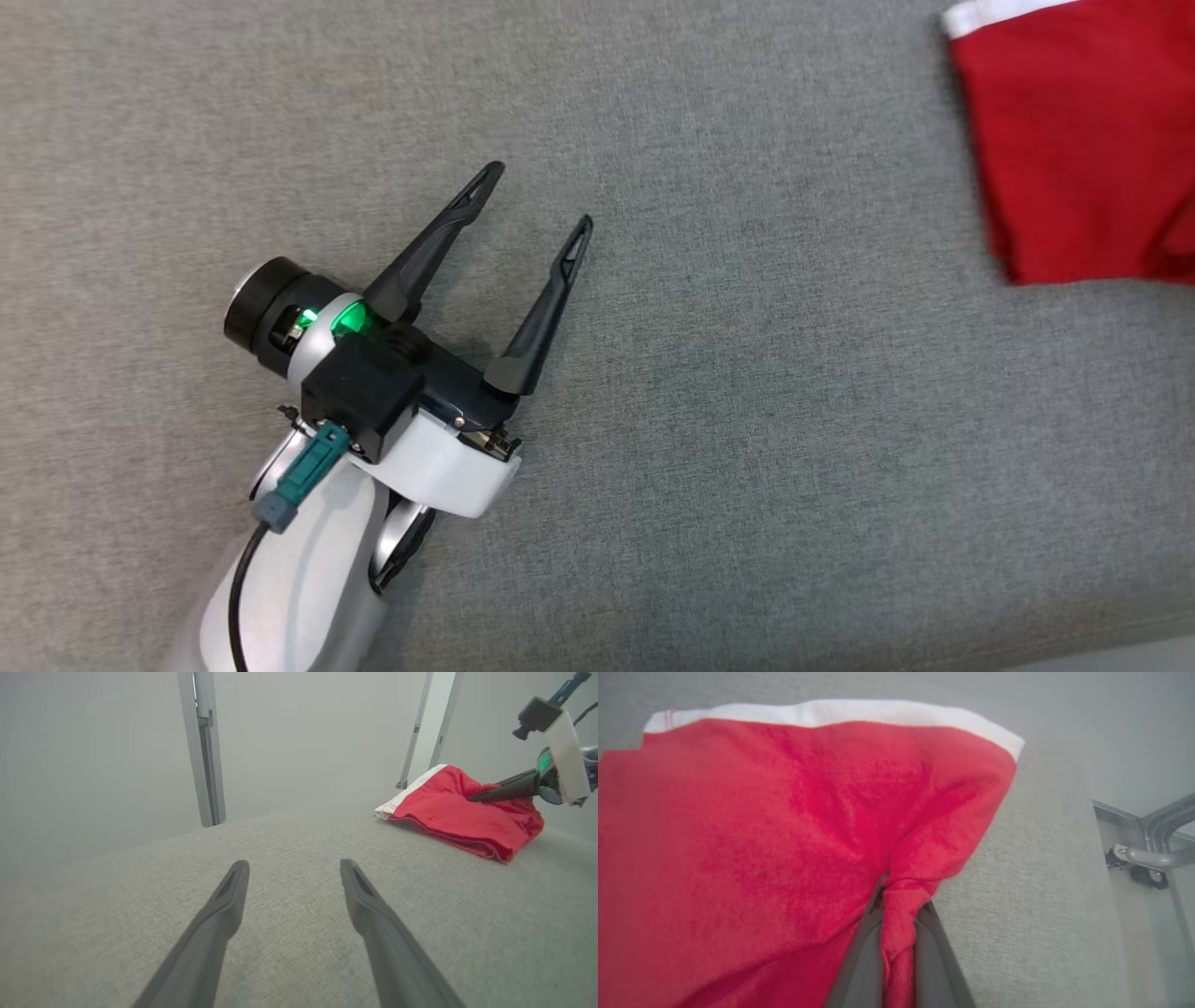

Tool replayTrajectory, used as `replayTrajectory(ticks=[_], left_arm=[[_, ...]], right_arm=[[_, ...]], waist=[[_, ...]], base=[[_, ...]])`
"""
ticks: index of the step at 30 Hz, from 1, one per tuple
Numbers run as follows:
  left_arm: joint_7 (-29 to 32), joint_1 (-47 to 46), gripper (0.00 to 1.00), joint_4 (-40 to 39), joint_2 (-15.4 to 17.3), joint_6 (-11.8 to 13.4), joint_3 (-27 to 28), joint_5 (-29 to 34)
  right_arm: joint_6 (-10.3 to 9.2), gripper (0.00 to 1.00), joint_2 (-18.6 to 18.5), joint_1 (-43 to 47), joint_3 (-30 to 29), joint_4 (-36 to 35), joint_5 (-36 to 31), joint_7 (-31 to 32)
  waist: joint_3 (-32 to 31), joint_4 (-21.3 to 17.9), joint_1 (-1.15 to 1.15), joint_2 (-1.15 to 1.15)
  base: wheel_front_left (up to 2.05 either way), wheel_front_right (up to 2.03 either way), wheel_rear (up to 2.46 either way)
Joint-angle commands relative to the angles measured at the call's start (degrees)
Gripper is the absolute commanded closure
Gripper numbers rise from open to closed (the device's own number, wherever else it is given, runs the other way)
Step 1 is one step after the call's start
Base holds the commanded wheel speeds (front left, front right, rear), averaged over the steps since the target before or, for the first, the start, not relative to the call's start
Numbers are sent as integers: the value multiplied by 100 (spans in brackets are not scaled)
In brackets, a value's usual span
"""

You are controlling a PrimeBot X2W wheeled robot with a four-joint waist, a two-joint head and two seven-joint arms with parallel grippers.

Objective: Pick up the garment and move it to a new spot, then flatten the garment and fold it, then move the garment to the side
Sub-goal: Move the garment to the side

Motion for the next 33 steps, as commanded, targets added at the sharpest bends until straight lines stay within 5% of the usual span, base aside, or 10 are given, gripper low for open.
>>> replayTrajectory(ticks=[1,11,18,19,20,33], left_arm=[[-2,-142,0,-78,79,-1,-109,62],[0,-196,0,-411,129,-5,-440,26],[0,-104,0,-439,135,-4,-489,-22],[0,-97,0,-434,128,-4,-495,-27],[0,-93,0,-429,123,-5,-498,-33],[-1,41,0,-213,-121,4,-378,-216]], right_arm=[[-5,100,-177,-114,-66,164,-171,-121],[-5,100,-736,-304,-453,947,-1245,-474],[-6,100,-573,-448,-1015,1608,-1786,-460],[-6,77,-531,-471,-1081,1656,-1813,-496],[-6,0,-502,-494,-1160,1722,-1875,-502],[-5,0,223,-591,-2132,1977,-2832,-1026]], waist=[[199,-87,0,0],[492,50,0,0],[489,95,0,0],[485,103,0,0],[482,111,0,0],[-142,318,0,0]], base=[[0,0,0],[0,0,0],[0,0,0],[0,0,0],[0,0,0],[0,0,0]])
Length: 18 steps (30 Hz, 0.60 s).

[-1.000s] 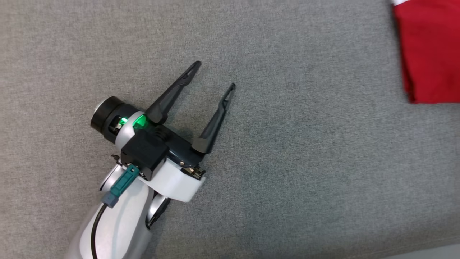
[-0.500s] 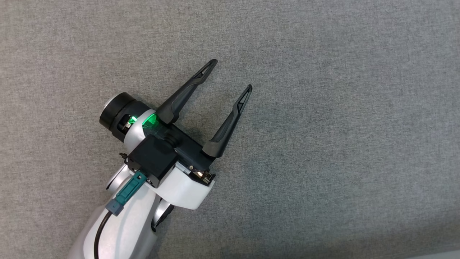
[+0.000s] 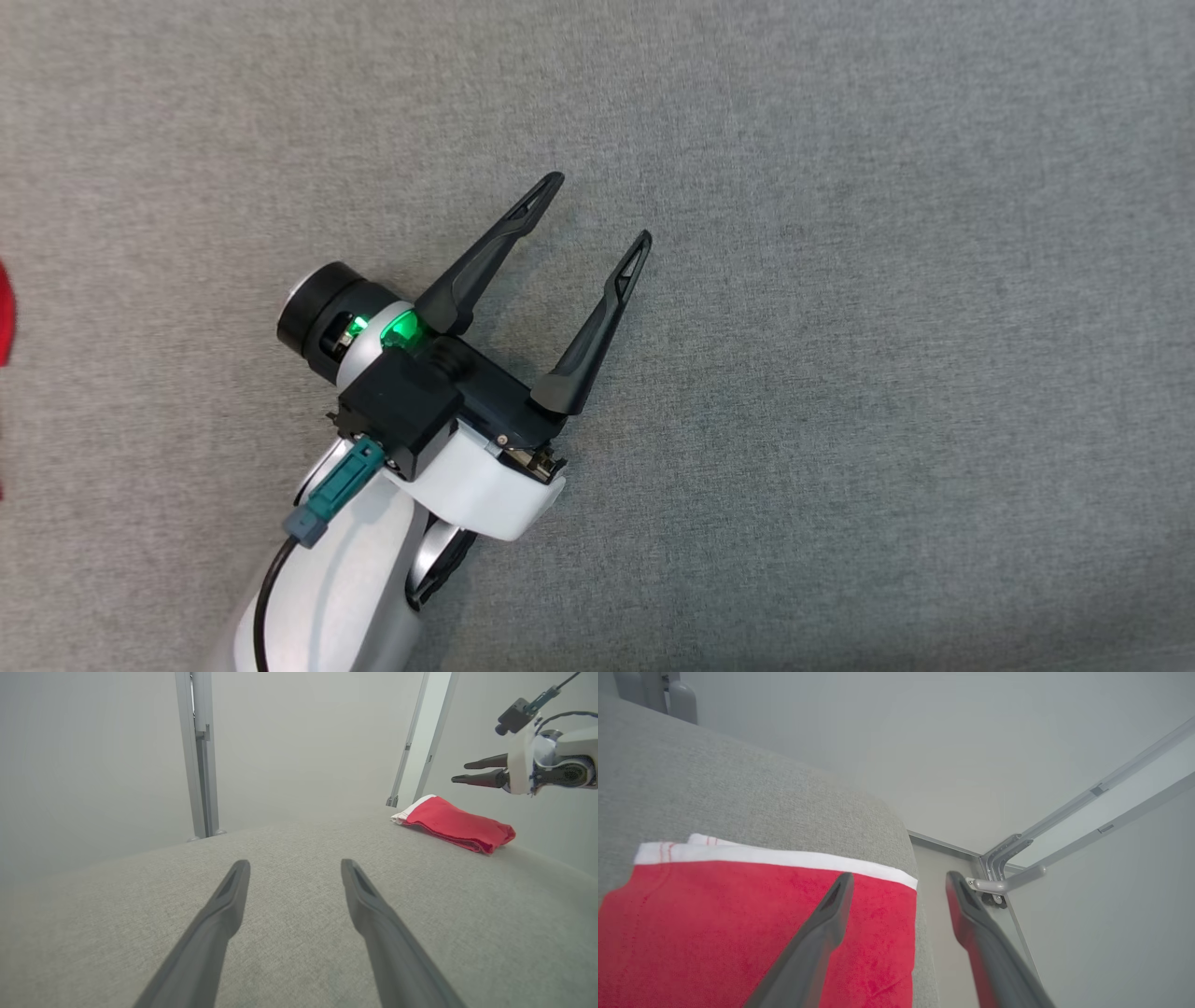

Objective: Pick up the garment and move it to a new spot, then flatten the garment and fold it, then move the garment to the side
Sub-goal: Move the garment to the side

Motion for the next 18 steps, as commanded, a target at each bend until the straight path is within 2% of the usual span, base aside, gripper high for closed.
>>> replayTrajectory(ticks=[1,8,12,13,17,18], left_arm=[[-2,122,0,45,-13,10,66,-69],[-2,479,0,279,-157,93,418,-238],[-3,703,0,389,-203,145,683,-283],[-3,703,0,389,-203,145,683,-283],[-3,965,0,526,-270,188,968,-477],[-3,1101,0,598,-279,210,1079,-501]], right_arm=[[-5,0,129,78,-135,-47,-70,-123],[-5,0,1020,632,-718,-487,-230,-538],[-5,0,1453,1080,-810,-912,-342,-648],[-5,0,1453,1080,-810,-912,-342,-648],[-5,0,1813,1551,-925,-1455,-405,-776],[-5,0,2020,1818,-958,-1732,-441,-828]], waist=[[-302,83,0,0],[-1148,222,0,0],[-1596,341,0,0],[-1596,341,0,0],[-2030,471,0,0],[-2227,532,0,0]], base=[[0,0,0],[0,0,0],[0,0,0],[0,0,0],[0,0,0],[0,0,0]])
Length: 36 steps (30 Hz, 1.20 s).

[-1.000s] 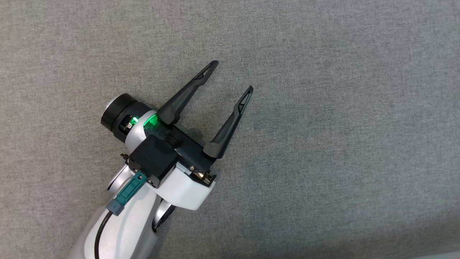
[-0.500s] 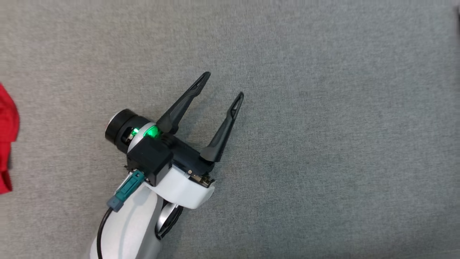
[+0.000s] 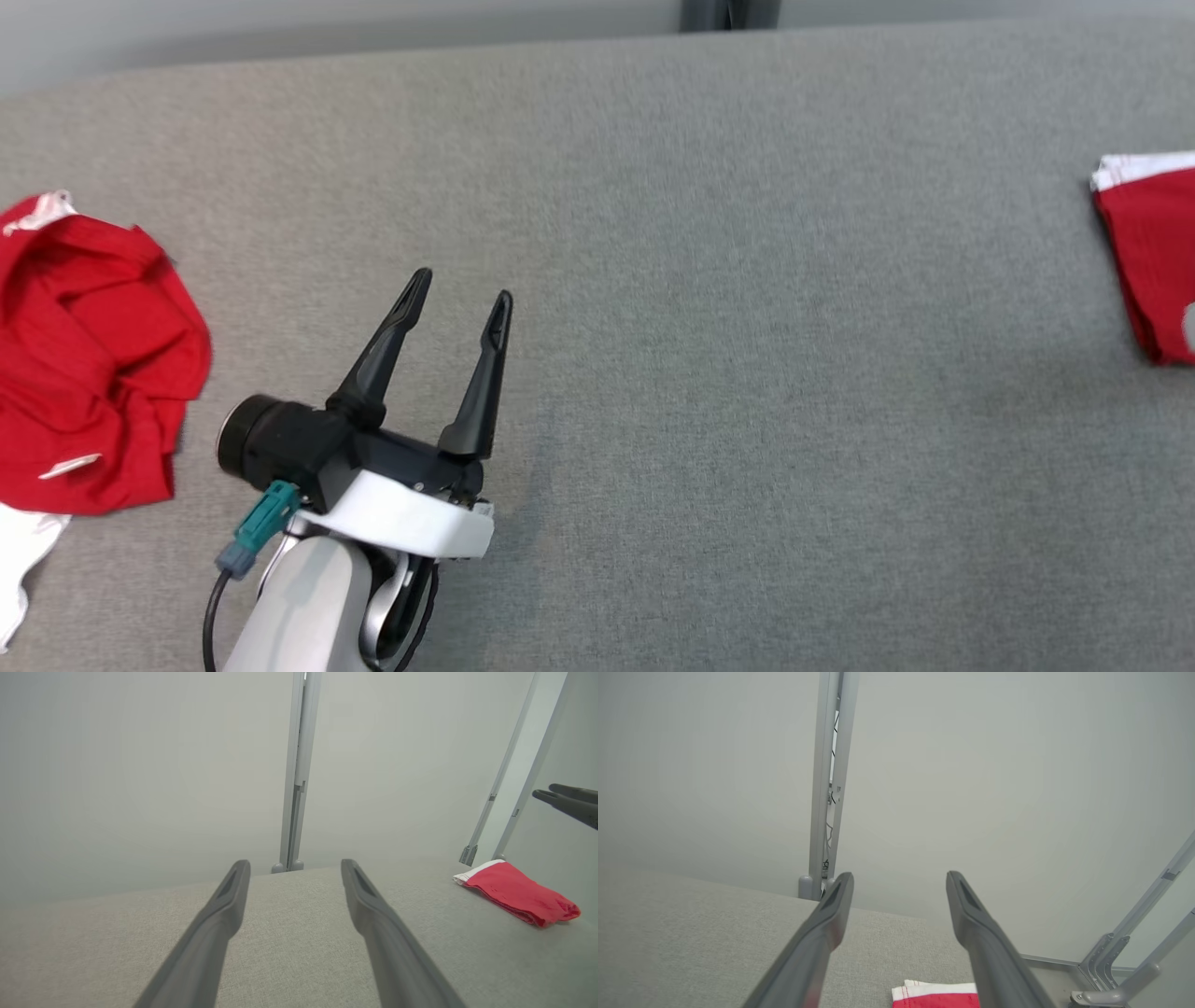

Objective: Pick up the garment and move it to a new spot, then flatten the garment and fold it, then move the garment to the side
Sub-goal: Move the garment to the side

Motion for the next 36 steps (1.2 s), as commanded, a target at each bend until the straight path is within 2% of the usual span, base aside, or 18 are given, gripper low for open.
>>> replayTrajectory(ticks=[1,10,19,22,26,36], left_arm=[[-3,67,0,25,14,30,46,-5],[-2,634,0,193,-34,133,467,32],[-3,1032,0,478,-58,149,760,-89],[-2,1170,0,505,-60,130,816,-153],[-3,1367,0,531,-62,125,868,-94],[-3,1623,0,411,-61,186,930,-108]], right_arm=[[-5,0,47,137,-10,-60,-47,-50],[-5,0,900,1341,-110,-1139,-380,-219],[-5,0,1710,2386,-232,-1601,-687,-394],[-5,0,1819,2596,-224,-1685,-746,-416],[-5,0,1779,2833,-159,-1685,-952,-445],[-5,0,2049,3185,-271,-1979,-877,-443]], waist=[[-345,172,0,0],[-1013,349,0,0],[-1381,474,0,0],[-1469,473,0,0],[-1578,474,0,0],[-1719,432,0,0]], base=[[0,0,0],[0,0,0],[0,0,0],[0,0,0],[0,0,0],[0,0,0]])
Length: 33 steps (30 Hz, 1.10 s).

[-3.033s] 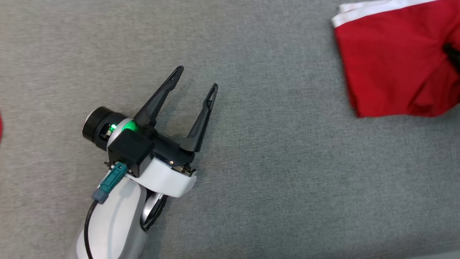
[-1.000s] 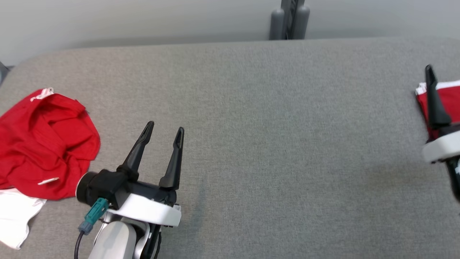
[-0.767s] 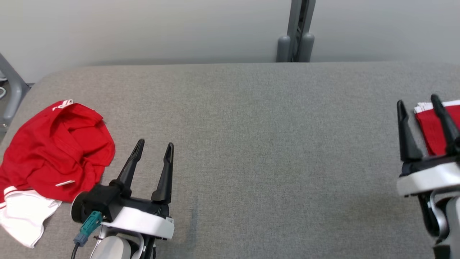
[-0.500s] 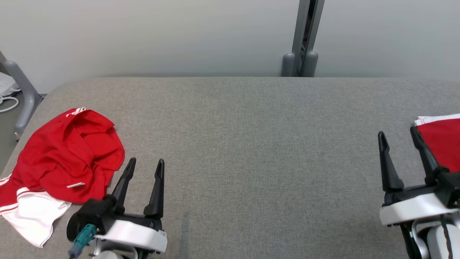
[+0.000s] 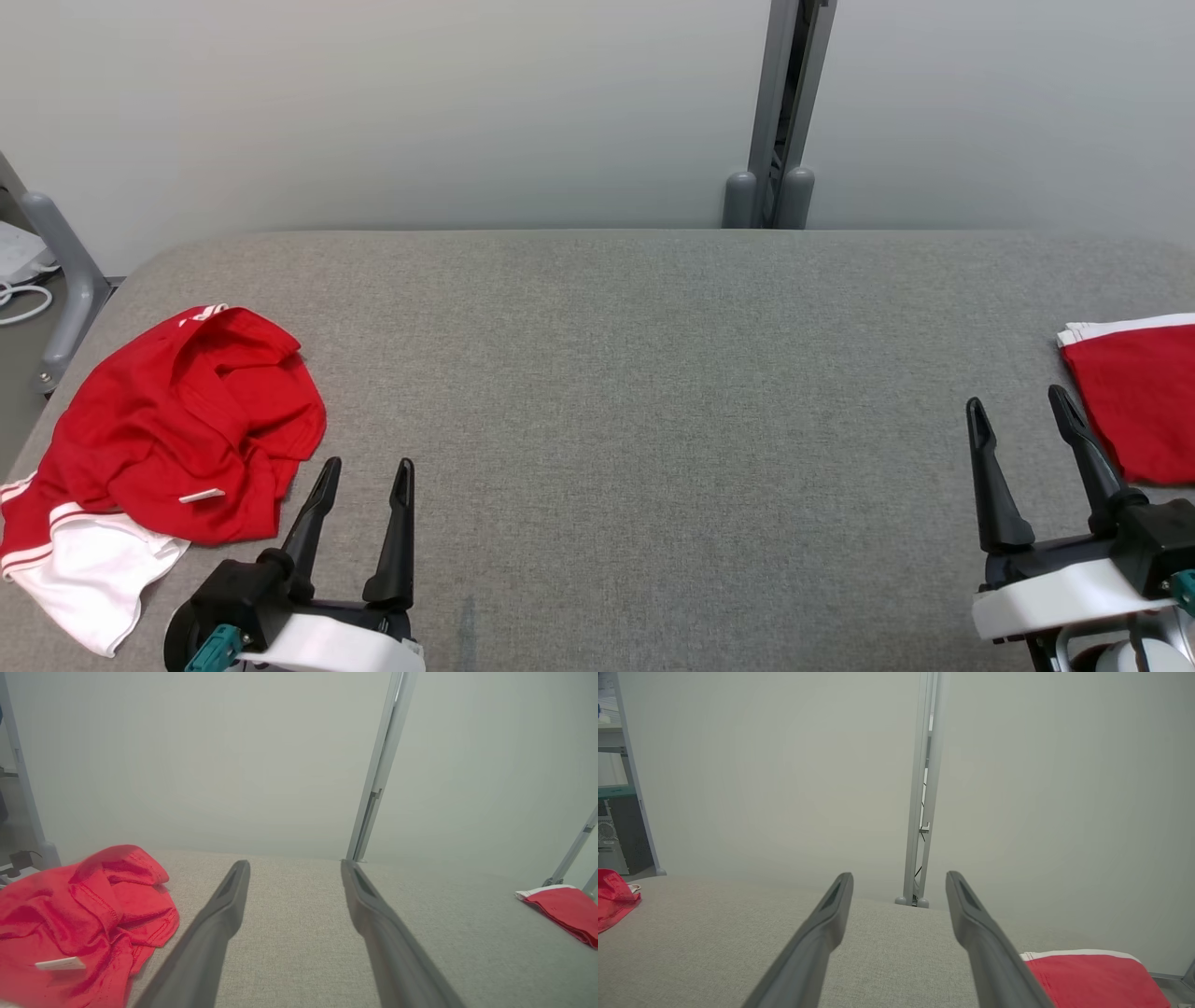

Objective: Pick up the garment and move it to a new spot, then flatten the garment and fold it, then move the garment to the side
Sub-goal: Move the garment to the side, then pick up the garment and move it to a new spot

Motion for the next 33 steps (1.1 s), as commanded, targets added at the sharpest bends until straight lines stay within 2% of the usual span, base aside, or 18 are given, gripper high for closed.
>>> replayTrajectory(ticks=[1,19,33], left_arm=[[-2,43,0,-40,18,11,11,40],[-2,30,0,-70,17,46,-37,-9],[-2,24,0,-46,18,56,-76,66]], right_arm=[[-5,0,32,41,-8,-57,-2,-33],[-5,0,124,40,-8,-54,-45,-35],[-5,0,139,24,72,287,212,-31]], waist=[[5,-16,0,0],[57,-103,0,0],[47,-113,0,0]], base=[[0,0,0],[0,0,0],[0,0,0]])
